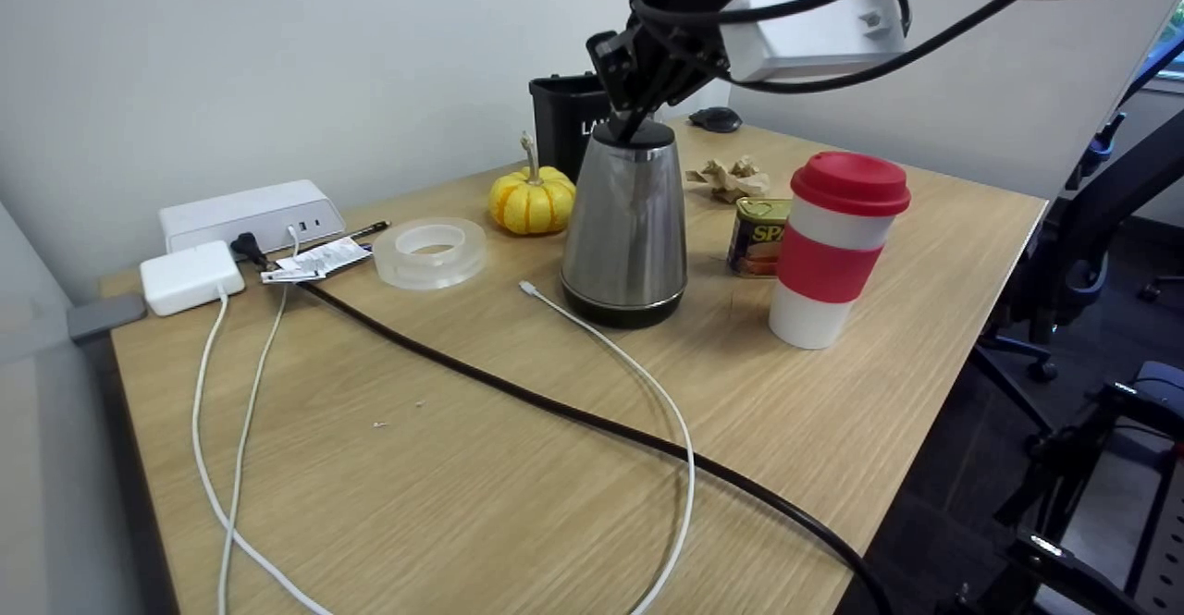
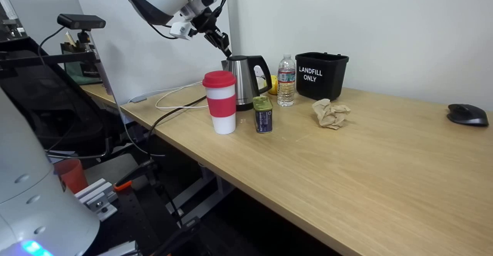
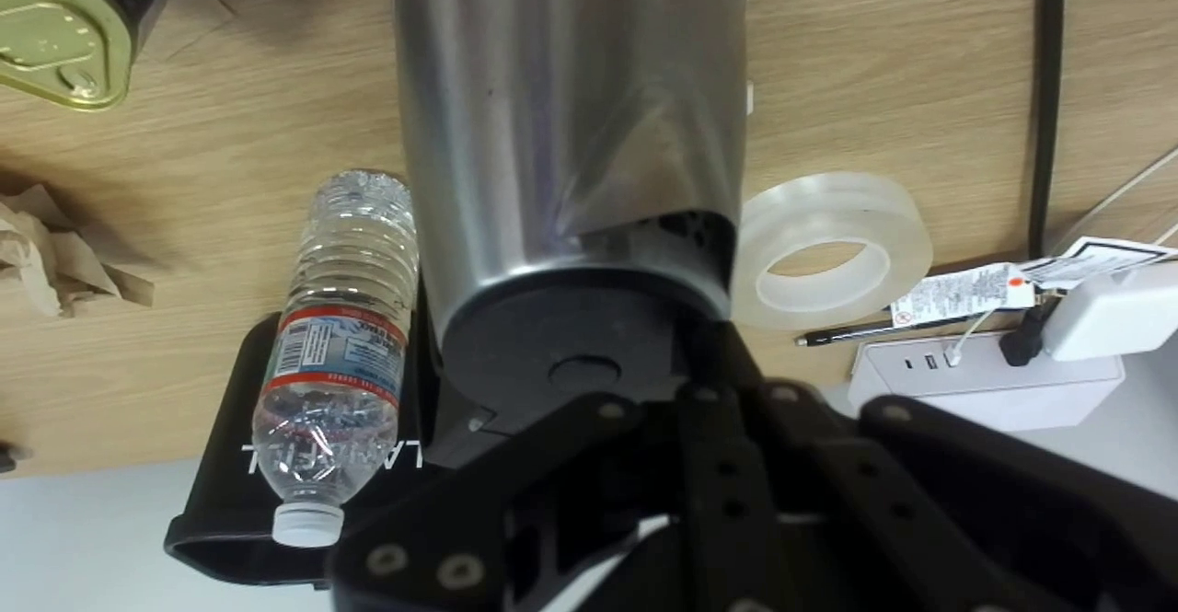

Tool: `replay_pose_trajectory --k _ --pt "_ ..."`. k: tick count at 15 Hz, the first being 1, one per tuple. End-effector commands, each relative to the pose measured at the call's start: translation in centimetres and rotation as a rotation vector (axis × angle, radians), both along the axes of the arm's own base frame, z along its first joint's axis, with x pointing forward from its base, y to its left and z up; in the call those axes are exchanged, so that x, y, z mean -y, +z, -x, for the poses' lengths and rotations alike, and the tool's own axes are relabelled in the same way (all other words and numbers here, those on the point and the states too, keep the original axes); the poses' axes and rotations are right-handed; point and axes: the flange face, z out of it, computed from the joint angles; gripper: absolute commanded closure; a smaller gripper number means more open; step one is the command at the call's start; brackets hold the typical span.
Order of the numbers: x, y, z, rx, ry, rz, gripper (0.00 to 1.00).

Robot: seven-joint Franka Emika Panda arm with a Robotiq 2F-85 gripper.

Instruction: Close the kettle lid

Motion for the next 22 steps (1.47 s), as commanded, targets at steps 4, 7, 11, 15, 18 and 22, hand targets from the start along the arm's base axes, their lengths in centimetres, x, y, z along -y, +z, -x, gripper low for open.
replay_pose_trajectory --k 4,7,11,15,18,22 --pt "1.3 2.4 0.4 0.065 0.022 0.002 1.00" --pt "1.2 4.9 1.0 0.113 0.033 -0.036 1.00" --pt "1.6 6.8 2.3 0.138 0.049 -0.058 1.00" --pt "2.8 6.3 4.3 0.101 0.111 -0.070 1.00" --pt "3.5 5.3 6.4 0.067 0.193 -0.084 1.00" --pt "6.1 7.4 8.7 0.037 0.262 -0.083 1.00"
